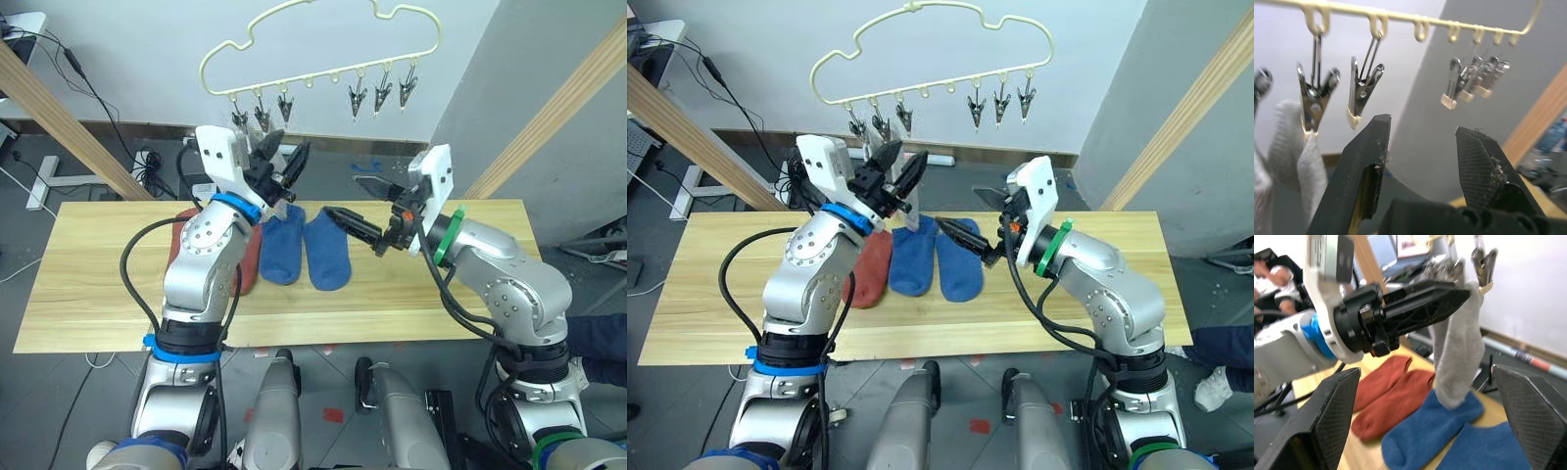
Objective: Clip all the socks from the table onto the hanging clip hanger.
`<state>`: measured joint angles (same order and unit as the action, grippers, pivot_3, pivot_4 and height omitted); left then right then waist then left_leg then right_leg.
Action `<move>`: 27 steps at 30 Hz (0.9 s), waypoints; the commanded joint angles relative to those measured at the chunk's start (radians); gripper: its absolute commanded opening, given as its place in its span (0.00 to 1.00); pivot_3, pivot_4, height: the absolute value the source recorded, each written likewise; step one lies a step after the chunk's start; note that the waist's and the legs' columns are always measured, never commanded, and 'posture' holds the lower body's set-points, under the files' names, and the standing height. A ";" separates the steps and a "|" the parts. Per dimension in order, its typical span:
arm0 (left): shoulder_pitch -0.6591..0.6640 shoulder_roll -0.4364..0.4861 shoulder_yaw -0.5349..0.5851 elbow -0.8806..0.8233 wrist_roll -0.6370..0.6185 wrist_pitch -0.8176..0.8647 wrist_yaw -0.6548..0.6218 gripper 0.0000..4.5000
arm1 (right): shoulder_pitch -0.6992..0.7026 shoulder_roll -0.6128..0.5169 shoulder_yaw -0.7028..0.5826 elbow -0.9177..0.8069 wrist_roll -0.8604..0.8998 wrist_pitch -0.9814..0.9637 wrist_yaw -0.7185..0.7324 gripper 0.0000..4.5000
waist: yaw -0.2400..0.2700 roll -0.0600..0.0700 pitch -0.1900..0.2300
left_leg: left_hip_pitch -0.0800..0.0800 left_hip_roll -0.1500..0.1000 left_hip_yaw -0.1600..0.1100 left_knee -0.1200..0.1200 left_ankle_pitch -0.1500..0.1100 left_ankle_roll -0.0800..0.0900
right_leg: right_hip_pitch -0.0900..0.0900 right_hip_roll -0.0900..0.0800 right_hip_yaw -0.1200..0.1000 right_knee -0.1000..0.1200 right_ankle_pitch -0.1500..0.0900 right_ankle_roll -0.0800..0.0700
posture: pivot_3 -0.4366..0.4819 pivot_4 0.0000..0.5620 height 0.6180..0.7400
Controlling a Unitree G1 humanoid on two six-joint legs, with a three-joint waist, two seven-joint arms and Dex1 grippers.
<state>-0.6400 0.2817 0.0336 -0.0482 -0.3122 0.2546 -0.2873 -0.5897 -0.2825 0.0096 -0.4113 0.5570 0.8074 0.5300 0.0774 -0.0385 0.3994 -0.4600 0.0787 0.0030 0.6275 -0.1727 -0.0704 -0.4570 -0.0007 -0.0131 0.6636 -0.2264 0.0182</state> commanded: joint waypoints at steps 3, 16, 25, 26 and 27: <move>-0.028 -0.025 0.000 0.028 0.075 -0.096 0.027 0.52 | -0.022 -0.003 -0.020 -0.040 0.029 -0.039 -0.001 1.00 | -0.001 0.000 0.000 | 0.000 0.000 0.000 0.000 0.000 0.000 | 0.000 0.000 0.000 0.000 0.000 0.000 | 0.61 0.65 1.00; -0.132 -0.051 0.005 0.183 0.144 -0.174 0.032 0.52 | -0.057 -0.017 -0.035 -0.050 0.061 -0.024 -0.019 1.00 | -0.003 0.000 0.000 | 0.000 0.000 0.000 0.001 0.000 0.000 | 0.000 0.000 -0.001 0.001 0.000 0.000 | 0.60 0.65 1.00; -0.197 -0.063 0.010 0.289 0.141 -0.231 0.004 0.52 | -0.070 -0.017 -0.042 -0.059 0.089 -0.015 -0.055 1.00 | -0.005 0.000 0.000 | 0.000 -0.001 0.000 0.001 0.000 0.000 | 0.000 0.000 0.000 0.001 0.000 0.000 | 0.58 0.65 1.00; -0.205 -0.065 0.011 0.304 0.142 -0.239 0.002 0.52 | -0.070 -0.019 -0.042 -0.060 0.090 -0.014 -0.058 1.00 | -0.005 0.000 0.000 | 0.000 -0.001 0.000 0.001 0.000 0.000 | 0.000 0.000 0.000 0.001 0.000 0.000 | 0.58 0.65 1.00; -0.212 -0.066 0.012 0.318 0.143 -0.245 0.000 0.52 | -0.070 -0.021 -0.043 -0.061 0.092 -0.013 -0.061 1.00 | -0.005 0.000 0.000 | 0.000 -0.001 0.000 0.001 0.000 0.000 | 0.000 0.000 0.000 0.001 0.000 0.000 | 0.58 0.65 1.00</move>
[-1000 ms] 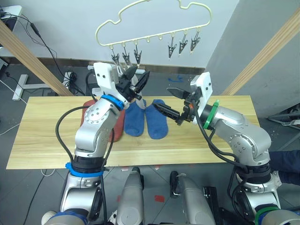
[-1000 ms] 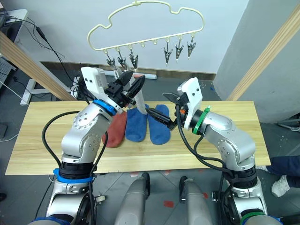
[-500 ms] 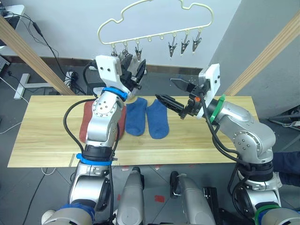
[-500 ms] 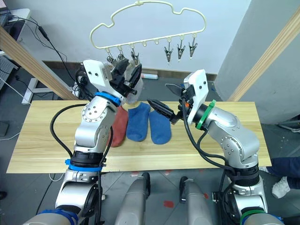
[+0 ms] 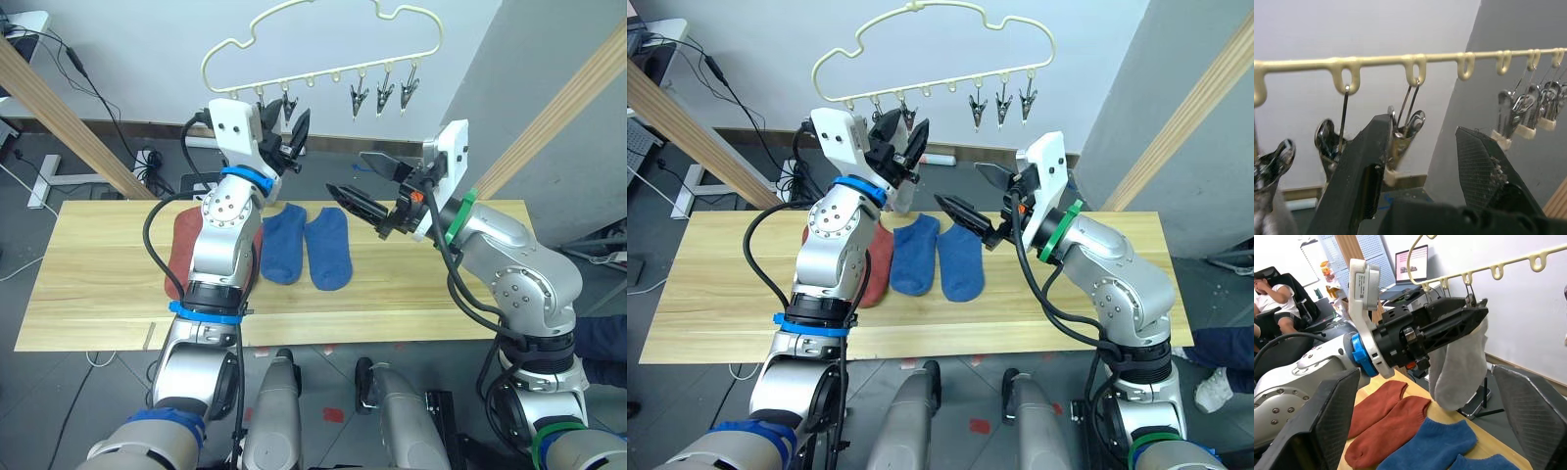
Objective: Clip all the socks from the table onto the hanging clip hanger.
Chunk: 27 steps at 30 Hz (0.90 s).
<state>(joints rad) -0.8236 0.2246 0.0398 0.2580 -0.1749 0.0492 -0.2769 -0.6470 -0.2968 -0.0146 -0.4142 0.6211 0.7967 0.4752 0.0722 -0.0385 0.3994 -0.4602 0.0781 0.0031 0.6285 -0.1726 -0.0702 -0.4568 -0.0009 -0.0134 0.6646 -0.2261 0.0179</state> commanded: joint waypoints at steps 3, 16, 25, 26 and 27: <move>-0.043 -0.014 0.009 0.043 0.005 -0.052 -0.013 0.52 | -0.015 -0.006 -0.021 -0.059 0.033 -0.001 -0.016 1.00 | -0.002 0.000 0.000 | 0.000 0.000 0.000 0.000 0.000 0.000 | 0.000 0.000 0.000 0.000 0.000 0.000 | 0.57 0.65 1.00; -0.075 -0.016 0.013 0.089 0.013 -0.081 -0.022 0.52 | -0.011 -0.016 -0.017 -0.063 0.050 -0.006 -0.039 1.00 | -0.019 0.000 0.000 | 0.000 0.000 0.000 0.000 0.000 0.000 | 0.000 0.000 0.000 0.001 0.002 -0.004 | 0.57 0.63 1.00; -0.090 -0.008 0.017 0.109 0.033 -0.093 -0.016 0.52 | -0.012 -0.018 -0.016 -0.059 0.052 -0.009 -0.036 1.00 | -0.021 0.000 0.000 | 0.000 0.000 0.000 0.001 0.000 0.000 | 0.000 0.000 0.000 0.001 0.002 -0.004 | 0.57 0.63 1.00; -0.091 -0.008 0.018 0.110 0.032 -0.094 -0.017 0.52 | -0.011 -0.018 -0.015 -0.057 0.052 -0.010 -0.036 1.00 | -0.021 0.000 0.000 | 0.000 0.000 0.000 0.001 0.000 0.000 | 0.000 0.000 0.000 0.001 0.002 -0.004 | 0.57 0.63 1.00; -0.091 -0.008 0.019 0.111 0.030 -0.095 -0.019 0.52 | -0.011 -0.018 -0.015 -0.057 0.052 -0.010 -0.035 1.00 | -0.021 0.000 0.000 | 0.000 0.000 0.000 0.001 0.000 0.000 | 0.000 0.000 0.000 0.001 0.002 -0.004 | 0.57 0.63 1.00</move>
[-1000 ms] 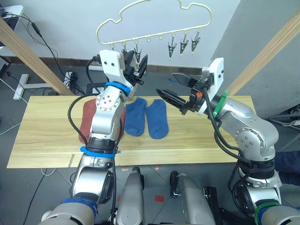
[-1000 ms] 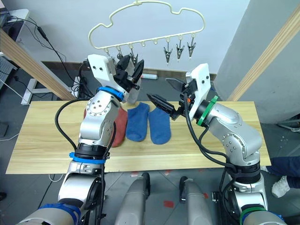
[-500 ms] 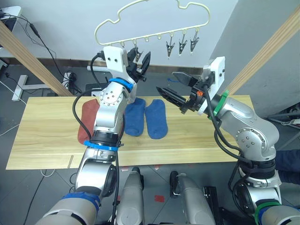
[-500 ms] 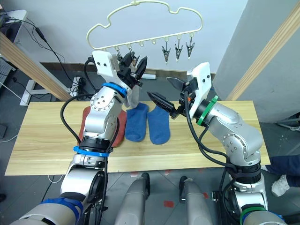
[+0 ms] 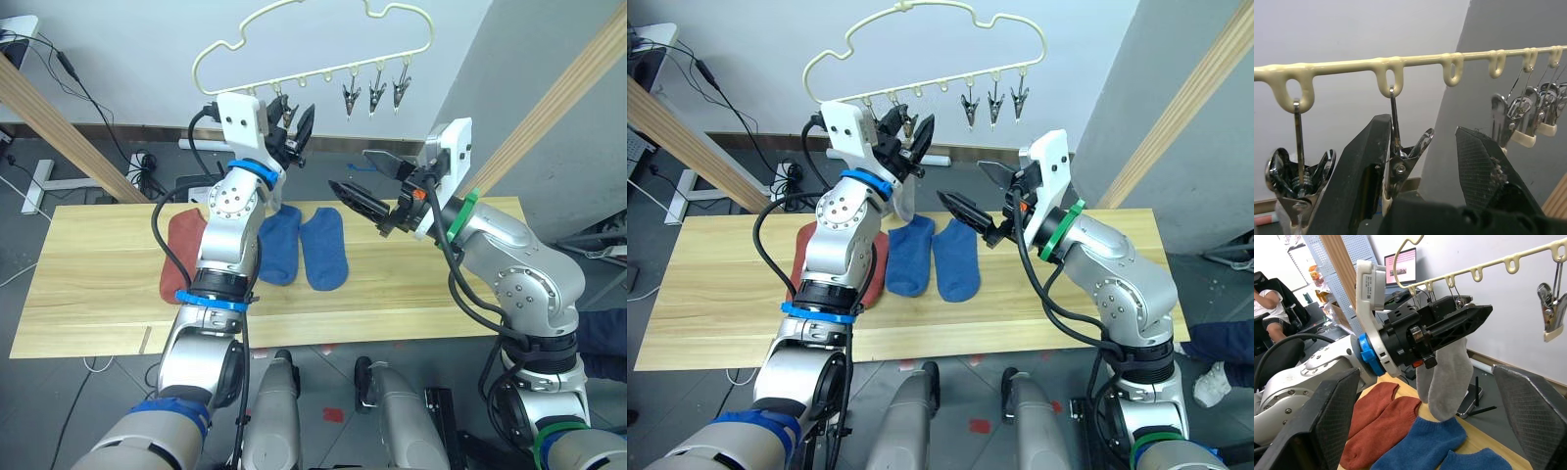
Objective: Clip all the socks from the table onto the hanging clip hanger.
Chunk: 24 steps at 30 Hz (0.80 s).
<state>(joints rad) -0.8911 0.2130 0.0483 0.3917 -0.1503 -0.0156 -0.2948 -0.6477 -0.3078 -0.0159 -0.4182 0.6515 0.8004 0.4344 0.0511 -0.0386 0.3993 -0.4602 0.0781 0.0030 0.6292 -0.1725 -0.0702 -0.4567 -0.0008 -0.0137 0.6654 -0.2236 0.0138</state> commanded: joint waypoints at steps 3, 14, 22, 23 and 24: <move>-0.023 -0.003 0.020 -0.027 -0.014 -0.026 -0.008 0.48 | -0.009 -0.006 -0.013 -0.052 0.021 -0.014 0.005 1.00 | 0.000 0.000 0.000 | 0.000 0.000 0.000 0.000 0.000 0.000 | 0.000 0.000 0.000 0.000 0.000 0.000 | 0.57 0.63 1.00; -0.017 -0.011 0.034 -0.053 -0.025 -0.008 -0.018 0.04 | -0.002 0.001 -0.014 -0.053 0.025 -0.010 -0.003 1.00 | 0.000 0.000 0.000 | 0.000 0.000 0.000 0.000 0.000 0.000 | 0.000 0.000 0.000 0.001 0.000 -0.001 | 0.57 0.63 1.00; 0.036 0.025 0.087 -0.133 -0.075 0.131 -0.015 0.04 | 0.059 0.003 0.213 0.175 -0.252 -0.102 -0.048 1.00 | -0.002 0.000 0.000 | 0.001 0.000 0.000 0.000 0.000 0.000 | 0.000 0.000 0.000 0.002 0.000 -0.001 | 0.60 0.64 1.00; 0.042 0.032 0.094 -0.146 -0.088 0.155 -0.021 0.04 | 0.057 0.015 0.236 0.223 -0.284 -0.138 -0.044 1.00 | -0.002 0.000 0.000 | 0.001 0.000 0.000 0.001 0.000 0.000 | 0.000 0.000 0.000 0.002 0.000 -0.001 | 0.62 0.65 1.00; 0.051 0.045 0.111 -0.162 -0.113 0.192 -0.030 0.04 | 0.047 0.042 0.258 0.292 -0.316 -0.175 -0.047 1.00 | -0.003 0.000 0.000 | 0.001 0.000 0.000 0.001 0.000 0.000 | 0.000 0.000 0.000 0.003 0.000 0.000 | 0.62 0.65 1.00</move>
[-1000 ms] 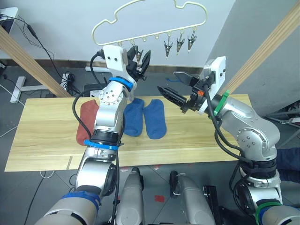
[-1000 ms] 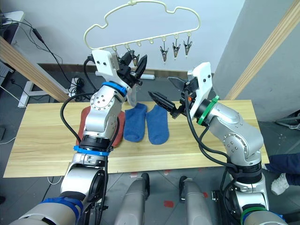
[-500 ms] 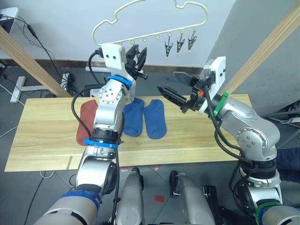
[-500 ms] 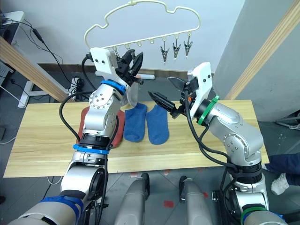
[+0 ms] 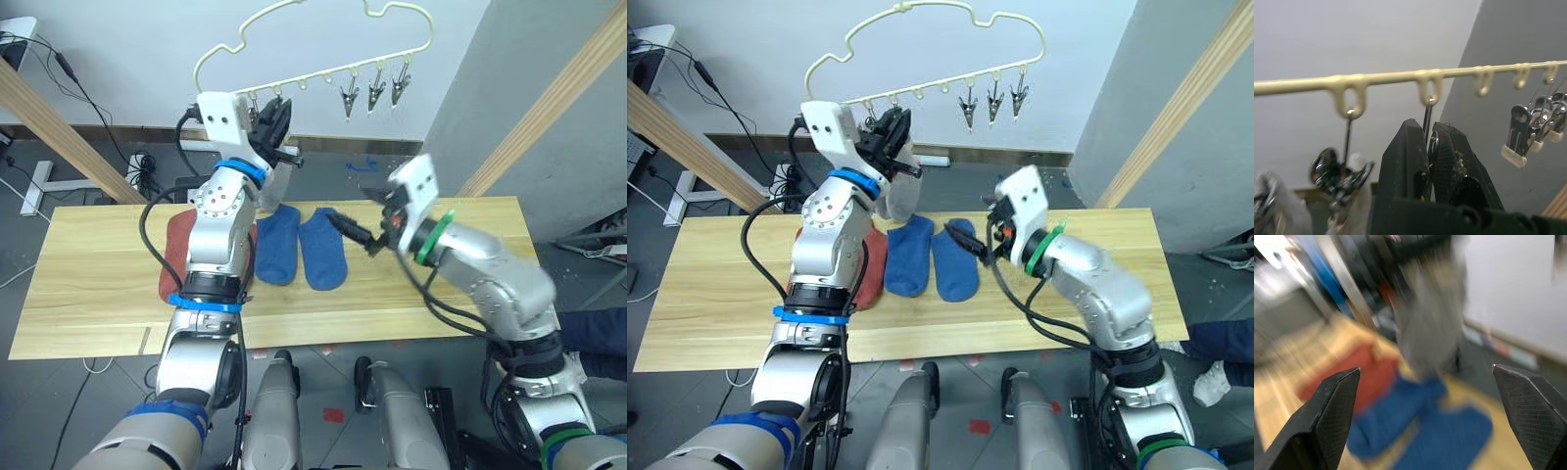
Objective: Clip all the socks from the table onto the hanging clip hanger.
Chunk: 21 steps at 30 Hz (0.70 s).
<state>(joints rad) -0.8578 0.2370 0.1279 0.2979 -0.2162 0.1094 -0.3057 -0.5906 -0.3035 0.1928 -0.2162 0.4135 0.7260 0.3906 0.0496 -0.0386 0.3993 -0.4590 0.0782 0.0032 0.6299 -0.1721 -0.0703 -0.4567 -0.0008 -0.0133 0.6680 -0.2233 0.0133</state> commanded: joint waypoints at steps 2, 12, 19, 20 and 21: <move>0.034 0.047 0.056 -0.094 -0.085 0.125 -0.033 0.04 | -0.028 0.077 0.089 0.200 -0.138 -0.167 0.003 1.00 | -0.005 0.000 0.000 | 0.002 0.000 0.001 0.000 0.000 0.000 | 0.000 0.000 0.001 0.003 0.000 0.001 | 0.63 0.65 1.00; 0.111 0.111 0.094 -0.228 -0.140 0.249 -0.033 0.04 | -0.212 0.280 0.122 0.862 -0.389 -0.502 -0.089 1.00 | -0.010 0.000 0.000 | 0.007 0.000 0.001 0.000 0.004 -0.002 | 0.001 0.000 0.002 0.011 -0.003 0.004 | 0.71 0.64 1.00; 0.146 0.120 0.092 -0.284 -0.141 0.279 -0.026 0.04 | -0.246 0.341 0.093 1.107 -0.438 -0.557 -0.074 1.00 | -0.001 0.000 -0.001 | 0.008 0.001 0.002 -0.001 0.003 -0.002 | 0.000 0.000 0.002 0.011 -0.003 0.004 | 0.73 0.64 1.00; 0.145 0.122 0.094 -0.284 -0.142 0.281 -0.026 0.04 | -0.243 0.340 0.091 1.117 -0.445 -0.565 -0.067 0.92 | 0.000 0.000 -0.001 | 0.009 0.001 0.002 -0.001 0.004 -0.002 | 0.001 0.000 0.002 0.011 -0.003 0.004 | 0.73 0.64 1.00; 0.144 0.123 0.094 -0.283 -0.141 0.282 -0.026 0.04 | -0.237 0.337 0.091 1.121 -0.451 -0.581 -0.056 0.88 | 0.000 0.000 -0.001 | 0.009 0.001 0.001 -0.001 0.004 -0.002 | 0.001 0.000 0.002 0.011 -0.003 0.004 | 0.73 0.64 1.00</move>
<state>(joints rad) -0.7291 0.3486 0.2098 0.0343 -0.3549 0.3816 -0.3377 -0.8591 0.0270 0.2853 0.8584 -0.0212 0.1424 0.3093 0.0496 -0.0385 0.3979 -0.4494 0.0792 0.0045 0.6287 -0.1685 -0.0719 -0.4555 -0.0002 -0.0112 0.6795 -0.2262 0.0175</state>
